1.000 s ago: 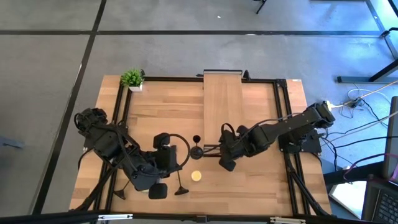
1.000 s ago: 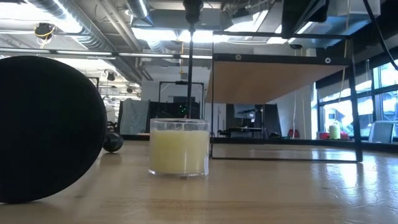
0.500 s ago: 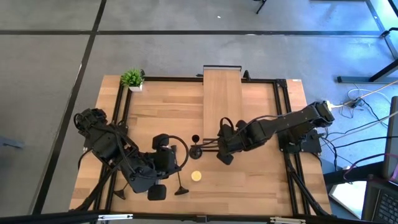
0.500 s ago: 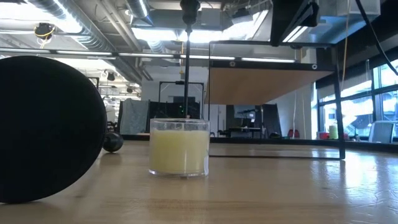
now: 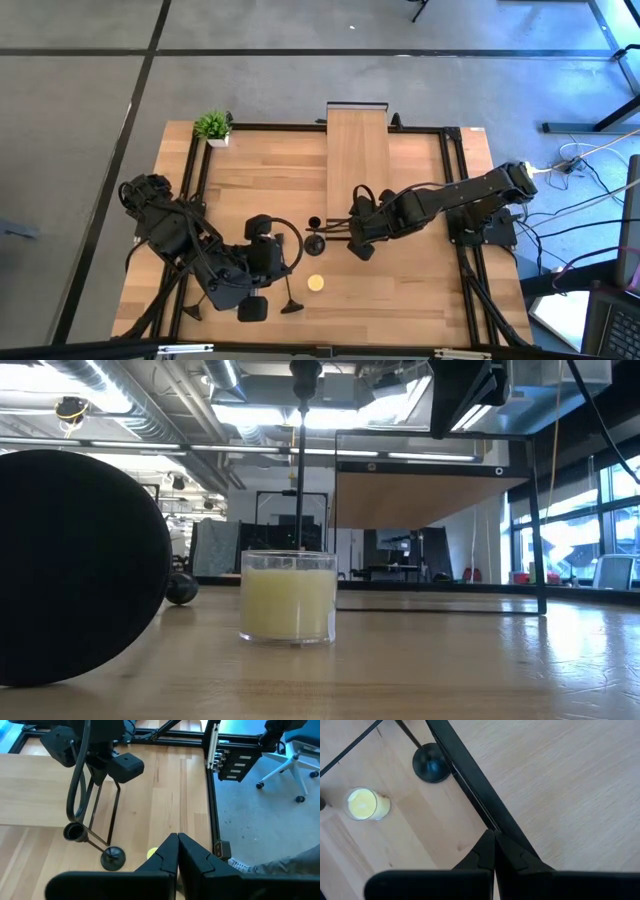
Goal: Pick & Place candle stick holders
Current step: Prepare the shelf to begin the demonstration, then put the yellow candle jar at the center of the shelf
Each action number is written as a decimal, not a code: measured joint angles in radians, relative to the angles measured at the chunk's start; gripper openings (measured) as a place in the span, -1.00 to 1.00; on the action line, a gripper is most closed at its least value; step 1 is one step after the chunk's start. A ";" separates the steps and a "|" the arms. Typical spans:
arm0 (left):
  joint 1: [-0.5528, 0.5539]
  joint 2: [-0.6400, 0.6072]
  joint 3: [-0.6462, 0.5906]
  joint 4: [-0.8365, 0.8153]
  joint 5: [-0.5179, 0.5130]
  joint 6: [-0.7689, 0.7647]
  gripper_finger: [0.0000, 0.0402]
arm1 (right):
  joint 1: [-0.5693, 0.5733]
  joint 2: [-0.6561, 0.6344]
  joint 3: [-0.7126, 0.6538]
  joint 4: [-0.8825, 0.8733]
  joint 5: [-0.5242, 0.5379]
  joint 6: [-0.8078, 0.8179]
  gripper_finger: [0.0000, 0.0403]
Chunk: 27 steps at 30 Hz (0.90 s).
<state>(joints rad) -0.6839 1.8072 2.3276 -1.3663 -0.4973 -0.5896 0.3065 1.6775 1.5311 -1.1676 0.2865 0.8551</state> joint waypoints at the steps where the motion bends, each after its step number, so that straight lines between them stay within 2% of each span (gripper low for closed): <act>1: -0.002 0.000 0.000 -0.001 0.000 0.000 -0.99 | 0.000 0.000 0.000 0.001 -0.005 0.000 -1.00; 12: -0.009 0.000 0.000 -0.051 -0.018 -0.027 -0.99 | 0.065 0.000 0.000 0.031 -0.143 0.012 -1.00; 20: -0.009 0.000 0.000 -0.050 -0.018 -0.028 -0.98 | 0.146 -0.001 0.035 0.147 -0.316 0.025 -1.00; 23: -0.009 0.000 0.000 -0.050 -0.017 -0.027 -0.97 | 0.177 -0.002 0.109 0.199 -0.321 0.002 -1.00; 27: -0.009 0.000 0.001 -0.051 -0.008 -0.023 -0.97 | 0.196 -0.002 0.228 0.277 -0.261 -0.046 -1.00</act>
<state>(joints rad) -0.6933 1.8072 2.3283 -1.4178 -0.5056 -0.6126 0.5023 1.6752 1.7592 -0.8903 0.0259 0.8095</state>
